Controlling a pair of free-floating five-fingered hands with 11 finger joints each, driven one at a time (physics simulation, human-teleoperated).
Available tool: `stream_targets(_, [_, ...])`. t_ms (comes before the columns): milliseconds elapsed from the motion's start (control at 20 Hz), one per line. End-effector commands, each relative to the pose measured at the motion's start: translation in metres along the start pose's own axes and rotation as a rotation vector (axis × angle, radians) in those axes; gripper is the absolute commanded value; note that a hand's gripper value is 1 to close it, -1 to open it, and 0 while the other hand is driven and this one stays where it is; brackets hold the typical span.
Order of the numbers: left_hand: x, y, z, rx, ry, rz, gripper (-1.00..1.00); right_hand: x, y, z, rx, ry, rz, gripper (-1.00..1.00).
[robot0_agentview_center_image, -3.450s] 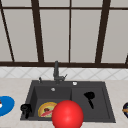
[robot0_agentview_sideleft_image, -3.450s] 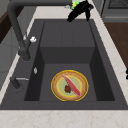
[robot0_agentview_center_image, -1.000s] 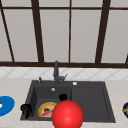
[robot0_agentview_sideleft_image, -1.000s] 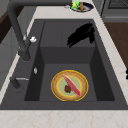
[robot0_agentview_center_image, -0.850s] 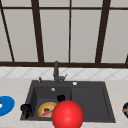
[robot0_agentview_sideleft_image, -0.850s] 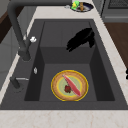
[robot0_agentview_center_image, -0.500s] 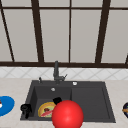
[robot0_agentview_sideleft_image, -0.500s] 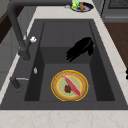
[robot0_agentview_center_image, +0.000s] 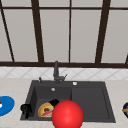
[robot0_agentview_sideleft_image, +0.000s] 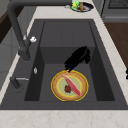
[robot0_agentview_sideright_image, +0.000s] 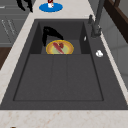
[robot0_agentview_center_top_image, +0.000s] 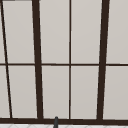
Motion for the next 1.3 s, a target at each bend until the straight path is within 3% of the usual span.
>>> stream_targets(0, [0.0,0.0,0.0,0.0,0.0,0.0,0.0,-0.005,0.017,-0.023,0.053,-0.014,-0.029,-1.0])
stream_targets(300, [0.0,0.0,0.0,0.0,0.0,0.0,0.0,-0.018,0.043,-0.064,0.05,-0.007,-0.063,-1.0])
stream_targets(500, [0.0,0.0,0.0,0.0,0.0,0.0,0.0,-0.015,0.048,-0.104,0.117,-0.02,-0.054,-1.0])
stream_targets(800, [0.0,0.0,0.0,0.0,0.0,0.0,0.0,-0.013,0.061,-0.153,0.205,-0.005,-0.085,-1.0])
stream_targets(950, [0.0,0.0,0.0,0.0,0.0,0.0,0.0,-0.014,0.082,-0.159,0.181,0.017,-0.069,-1.0])
stream_targets(1250, [0.0,0.0,0.0,0.0,0.0,0.0,0.0,-0.017,0.076,-0.159,0.148,0.021,-0.067,-1.0])
